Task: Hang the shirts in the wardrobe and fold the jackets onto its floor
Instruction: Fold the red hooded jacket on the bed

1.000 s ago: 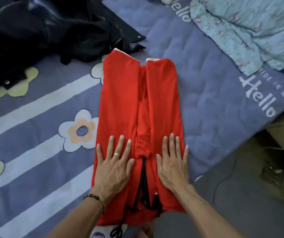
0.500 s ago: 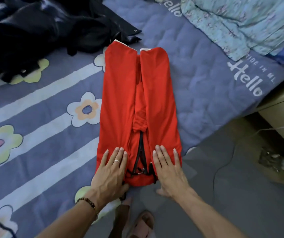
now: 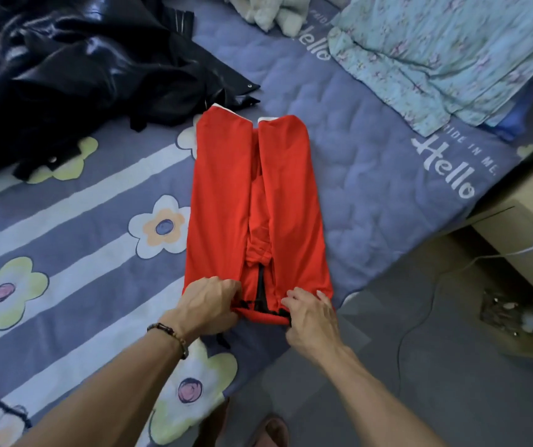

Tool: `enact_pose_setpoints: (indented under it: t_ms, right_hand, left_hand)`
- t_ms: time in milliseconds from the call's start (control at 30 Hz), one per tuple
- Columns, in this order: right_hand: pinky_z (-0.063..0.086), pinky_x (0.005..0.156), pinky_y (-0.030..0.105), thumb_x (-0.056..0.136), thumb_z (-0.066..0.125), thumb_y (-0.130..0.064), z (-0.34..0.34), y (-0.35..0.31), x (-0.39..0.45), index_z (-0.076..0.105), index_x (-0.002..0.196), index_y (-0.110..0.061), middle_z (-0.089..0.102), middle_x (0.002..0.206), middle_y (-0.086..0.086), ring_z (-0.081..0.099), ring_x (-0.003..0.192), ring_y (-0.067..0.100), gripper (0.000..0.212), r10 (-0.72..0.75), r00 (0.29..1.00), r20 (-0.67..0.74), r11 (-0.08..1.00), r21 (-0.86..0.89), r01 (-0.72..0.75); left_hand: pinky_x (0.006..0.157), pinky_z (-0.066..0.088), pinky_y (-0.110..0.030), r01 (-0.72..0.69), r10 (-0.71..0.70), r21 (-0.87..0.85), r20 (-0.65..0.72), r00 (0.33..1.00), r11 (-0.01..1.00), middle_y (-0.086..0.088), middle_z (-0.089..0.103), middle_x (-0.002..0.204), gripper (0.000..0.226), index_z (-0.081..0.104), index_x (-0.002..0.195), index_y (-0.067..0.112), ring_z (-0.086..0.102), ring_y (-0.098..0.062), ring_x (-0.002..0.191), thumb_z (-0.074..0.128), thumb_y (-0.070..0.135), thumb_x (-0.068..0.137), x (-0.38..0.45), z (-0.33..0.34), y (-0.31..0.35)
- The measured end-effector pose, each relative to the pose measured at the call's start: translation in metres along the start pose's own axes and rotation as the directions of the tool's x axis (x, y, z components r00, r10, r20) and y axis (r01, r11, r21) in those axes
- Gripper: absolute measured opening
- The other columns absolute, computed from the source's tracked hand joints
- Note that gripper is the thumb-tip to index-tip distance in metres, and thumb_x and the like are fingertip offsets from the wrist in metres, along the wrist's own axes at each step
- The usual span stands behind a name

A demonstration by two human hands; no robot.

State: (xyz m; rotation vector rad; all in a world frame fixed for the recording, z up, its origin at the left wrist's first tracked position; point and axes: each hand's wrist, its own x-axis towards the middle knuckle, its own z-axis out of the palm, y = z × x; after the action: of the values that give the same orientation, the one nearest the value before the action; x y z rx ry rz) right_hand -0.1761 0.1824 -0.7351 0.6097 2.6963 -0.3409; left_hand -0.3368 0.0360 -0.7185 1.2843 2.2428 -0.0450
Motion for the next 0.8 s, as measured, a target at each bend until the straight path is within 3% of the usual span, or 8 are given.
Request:
enact_pose_setpoints:
  t_ms: [67,167,267,400,533,600,700,800]
  right_hand:
    - [0.043,0.092,0.036,0.071,0.059,-0.012,-0.035,0.01,0.022,0.068,0.108,-0.025,0.069,0.108,0.0,0.064,0.107,0.026,0.041,-0.042,0.995,0.091,0.998,-0.038,0.046]
    - [0.048,0.084,0.036,0.075,0.054,-0.009,-0.089,0.019,0.068,0.067,0.107,-0.024,0.069,0.109,0.009,0.063,0.108,0.033,0.037,0.032,0.973,0.229,0.999,-0.024,-0.027]
    - [0.046,0.087,0.036,0.074,0.058,-0.015,-0.107,0.026,0.101,0.066,0.101,-0.026,0.07,0.105,0.008,0.061,0.108,0.033,0.031,0.098,0.989,0.115,0.994,0.026,-0.102]
    - [0.035,0.103,0.041,0.079,0.068,-0.045,-0.08,0.04,0.12,0.056,0.121,-0.029,0.059,0.12,0.0,0.052,0.12,0.025,0.046,0.242,0.97,-0.017,0.97,-0.022,-0.242]
    - [0.042,0.092,0.037,0.07,0.083,-0.046,-0.051,0.052,0.108,0.049,0.13,-0.017,0.055,0.125,0.01,0.054,0.116,0.032,0.075,0.545,0.837,-0.058,0.748,0.484,-0.453]
    - [0.043,0.091,0.038,0.07,0.084,-0.042,-0.04,0.052,0.107,0.05,0.129,-0.013,0.06,0.124,0.013,0.056,0.114,0.033,0.074,0.646,0.761,-0.056,0.618,0.624,-0.478]
    - [0.045,0.09,0.041,0.078,0.077,-0.043,-0.032,0.041,0.105,0.056,0.118,-0.008,0.065,0.113,0.016,0.059,0.109,0.035,0.057,0.703,0.703,-0.109,0.6,0.621,-0.504]
    - [0.045,0.087,0.041,0.081,0.072,-0.047,-0.033,0.035,0.103,0.059,0.106,-0.007,0.063,0.105,0.017,0.059,0.104,0.036,0.049,0.738,0.67,-0.074,0.557,0.628,-0.544]
  left_hand:
    - [0.074,0.046,-0.032,-0.031,0.028,0.028,0.095,0.995,0.999,-0.005,0.064,0.107,0.044,0.057,0.117,0.027,0.061,-0.03,0.101,0.06,0.036,0.074,0.011,-0.024,-0.007]
    - [0.071,0.044,-0.031,0.0,0.003,-0.055,0.067,0.998,0.998,-0.001,0.065,0.103,0.043,0.057,0.115,0.027,0.061,-0.027,0.098,0.065,0.034,0.073,0.032,-0.059,-0.026]
    - [0.066,0.039,-0.032,0.041,-0.059,-0.157,-0.111,0.992,0.987,0.002,0.067,0.098,0.052,0.05,0.123,0.027,0.061,-0.027,0.097,0.069,0.031,0.074,0.055,-0.077,-0.047]
    - [0.075,0.046,-0.038,0.033,-0.077,-0.191,-0.231,0.97,0.981,-0.001,0.069,0.102,0.05,0.05,0.126,0.027,0.062,-0.03,0.098,0.071,0.037,0.082,0.082,-0.061,-0.073]
    - [0.072,0.05,-0.042,-0.071,0.013,-0.18,-0.304,0.953,0.981,0.0,0.068,0.093,0.033,0.056,0.109,0.026,0.065,-0.028,0.09,0.069,0.042,0.084,0.102,-0.046,-0.081]
    - [0.071,0.049,-0.041,0.015,-0.118,-0.282,-0.353,0.928,0.959,0.001,0.063,0.091,0.04,0.056,0.103,0.022,0.062,-0.025,0.086,0.072,0.051,0.08,0.108,-0.044,-0.082]
    - [0.082,0.047,-0.042,0.301,-0.524,-0.601,-0.235,0.818,0.74,0.001,0.057,0.101,0.059,0.046,0.106,0.022,0.056,-0.024,0.091,0.06,0.072,0.078,0.1,-0.048,-0.077]
    - [0.088,0.038,-0.037,0.328,-0.711,-0.893,0.013,0.703,0.307,-0.003,0.058,0.107,0.057,0.046,0.107,0.018,0.055,-0.027,0.104,0.037,0.072,0.091,0.083,-0.044,-0.067]
